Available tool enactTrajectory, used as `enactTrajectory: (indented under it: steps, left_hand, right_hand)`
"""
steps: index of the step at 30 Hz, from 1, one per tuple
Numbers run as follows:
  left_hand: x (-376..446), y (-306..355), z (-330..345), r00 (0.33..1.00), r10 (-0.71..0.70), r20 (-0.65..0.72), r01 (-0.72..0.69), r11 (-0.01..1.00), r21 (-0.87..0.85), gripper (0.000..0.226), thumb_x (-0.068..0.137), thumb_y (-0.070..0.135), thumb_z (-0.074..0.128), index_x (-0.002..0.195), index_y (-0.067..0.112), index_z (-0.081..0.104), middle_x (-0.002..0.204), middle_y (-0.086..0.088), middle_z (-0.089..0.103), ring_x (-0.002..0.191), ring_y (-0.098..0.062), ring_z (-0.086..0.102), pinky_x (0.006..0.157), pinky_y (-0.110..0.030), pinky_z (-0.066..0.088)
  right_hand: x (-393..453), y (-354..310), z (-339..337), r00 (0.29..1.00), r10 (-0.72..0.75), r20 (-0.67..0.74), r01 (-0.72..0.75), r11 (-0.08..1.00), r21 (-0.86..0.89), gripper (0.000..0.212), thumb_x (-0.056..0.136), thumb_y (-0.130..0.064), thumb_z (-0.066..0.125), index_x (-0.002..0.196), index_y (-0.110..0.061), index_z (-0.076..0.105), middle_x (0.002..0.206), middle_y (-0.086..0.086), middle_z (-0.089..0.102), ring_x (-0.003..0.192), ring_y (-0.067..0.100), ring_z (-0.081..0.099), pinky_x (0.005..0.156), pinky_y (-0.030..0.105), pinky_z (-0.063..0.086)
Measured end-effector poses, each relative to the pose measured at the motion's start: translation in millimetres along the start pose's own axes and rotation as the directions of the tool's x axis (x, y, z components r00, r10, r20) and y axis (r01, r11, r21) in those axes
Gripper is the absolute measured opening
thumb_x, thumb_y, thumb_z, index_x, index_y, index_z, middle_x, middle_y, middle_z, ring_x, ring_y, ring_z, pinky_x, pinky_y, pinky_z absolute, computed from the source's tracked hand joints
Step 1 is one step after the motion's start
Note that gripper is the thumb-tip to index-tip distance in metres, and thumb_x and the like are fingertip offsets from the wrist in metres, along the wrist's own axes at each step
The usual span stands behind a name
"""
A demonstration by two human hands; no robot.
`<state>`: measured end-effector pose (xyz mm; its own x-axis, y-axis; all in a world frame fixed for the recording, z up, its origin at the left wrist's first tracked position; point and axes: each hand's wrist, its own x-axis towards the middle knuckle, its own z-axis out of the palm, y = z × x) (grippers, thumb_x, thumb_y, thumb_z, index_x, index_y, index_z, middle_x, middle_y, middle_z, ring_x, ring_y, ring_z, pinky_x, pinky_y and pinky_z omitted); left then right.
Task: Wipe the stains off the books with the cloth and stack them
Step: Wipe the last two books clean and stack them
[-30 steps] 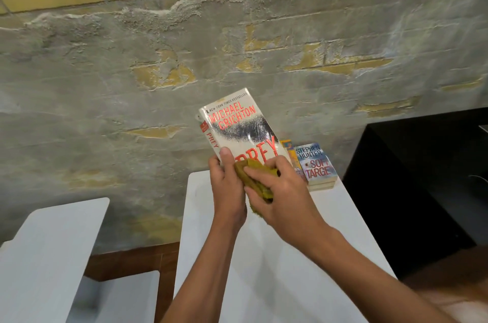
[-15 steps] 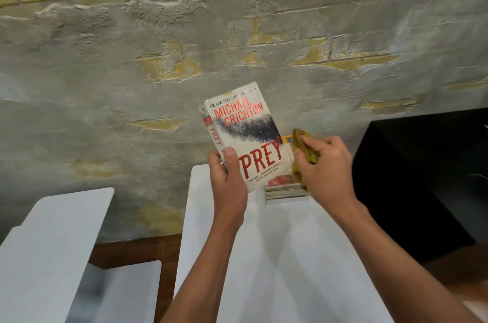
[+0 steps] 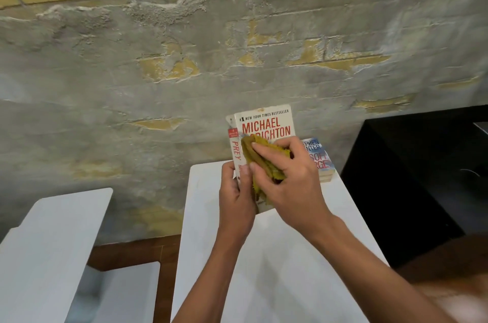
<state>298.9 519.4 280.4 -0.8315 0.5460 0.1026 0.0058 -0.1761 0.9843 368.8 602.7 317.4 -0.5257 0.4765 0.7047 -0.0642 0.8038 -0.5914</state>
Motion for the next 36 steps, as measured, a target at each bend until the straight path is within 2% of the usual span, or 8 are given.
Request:
enactTrajectory:
  steps: [3,10,13,15,18,25,30,36]
  left_hand:
    - [-1.9,1.0,-12.4,0.998,0.058,0.038,-0.061,0.994,0.089,0.034,0.095,0.054,0.051,0.115,0.027,0.054,0.110,0.001,0.072,0.101,-0.023,0.072,0.080,-0.048,0.061]
    - [-11.1,19.8,-35.7,0.980,0.157,0.121,-0.180,0.960,0.216,0.019,0.098,0.046,0.048,0.110,0.031,0.050,0.088,0.014,0.072,0.085,-0.005,0.072,0.063,-0.019,0.055]
    - [-16.0,24.2,-47.6,0.977,0.164,0.137,-0.195,0.946,0.258,0.023,0.091,0.045,0.050,0.109,0.030,0.050,0.085,0.021,0.071,0.082,0.002,0.070,0.060,-0.014,0.052]
    - [-19.4,22.6,-56.6,0.978,0.147,0.150,-0.185,0.941,0.282,0.024,0.095,0.047,0.053,0.111,0.030,0.050,0.096,0.030,0.070,0.090,0.001,0.071,0.064,-0.017,0.056]
    - [-24.5,19.1,-70.8,0.984,0.119,0.135,-0.153,0.947,0.282,0.025,0.091,0.048,0.052,0.111,0.035,0.049,0.104,0.021,0.071,0.097,-0.004,0.071,0.069,-0.024,0.061]
    - [-29.6,12.8,-93.7,0.995,-0.003,0.096,-0.013,0.986,0.168,0.031,0.091,0.048,0.049,0.115,0.029,0.052,0.102,0.011,0.073,0.094,-0.018,0.074,0.071,-0.039,0.063]
    - [-28.3,11.4,-93.8,0.989,-0.080,0.124,0.070,0.994,0.082,0.033,0.095,0.050,0.050,0.116,0.024,0.053,0.105,-0.004,0.075,0.095,-0.025,0.074,0.076,-0.050,0.062]
    - [-27.7,15.5,-84.7,0.978,-0.099,0.184,0.089,0.994,0.060,0.034,0.096,0.055,0.050,0.114,0.027,0.053,0.103,-0.001,0.076,0.094,-0.023,0.075,0.072,-0.044,0.063]
  right_hand:
    - [13.0,-1.5,-4.3,0.997,-0.008,-0.075,0.004,0.998,-0.056,0.036,0.085,-0.013,0.076,0.120,-0.008,0.071,0.104,0.011,0.055,0.097,0.006,0.050,0.088,0.006,0.042]
    - [36.3,-27.8,0.9,0.985,-0.080,-0.153,0.059,0.989,-0.136,0.033,0.088,-0.016,0.075,0.120,-0.007,0.071,0.105,0.013,0.054,0.092,0.012,0.052,0.082,0.010,0.045]
    - [38.8,-36.1,11.4,0.981,-0.075,-0.178,0.049,0.988,-0.145,0.032,0.089,-0.016,0.074,0.120,-0.008,0.071,0.105,0.011,0.054,0.092,0.011,0.051,0.081,0.011,0.045]
    - [40.7,-32.0,14.0,0.980,-0.002,-0.201,-0.027,0.989,-0.146,0.033,0.090,-0.018,0.072,0.122,-0.008,0.070,0.106,0.005,0.050,0.094,0.005,0.048,0.083,0.006,0.044]
    - [38.9,-17.4,12.5,0.975,0.100,-0.200,-0.136,0.975,-0.175,0.035,0.091,-0.021,0.071,0.124,-0.008,0.068,0.106,0.002,0.049,0.095,0.006,0.049,0.083,0.004,0.043]
    - [22.3,-3.9,-7.1,0.856,0.391,-0.338,-0.467,0.865,-0.183,0.038,0.093,-0.024,0.069,0.129,-0.012,0.065,0.107,0.000,0.048,0.094,0.008,0.050,0.091,0.028,0.054]
    - [10.4,-20.5,-25.3,0.846,0.355,-0.397,-0.449,0.877,-0.173,0.039,0.092,-0.026,0.071,0.127,-0.012,0.066,0.107,0.001,0.051,0.093,0.011,0.054,0.079,0.006,0.045]
    - [-1.4,-35.3,-38.9,0.864,0.339,-0.373,-0.412,0.901,-0.134,0.039,0.090,-0.028,0.072,0.127,-0.016,0.066,0.108,0.002,0.056,0.097,0.014,0.060,0.082,0.027,0.058]
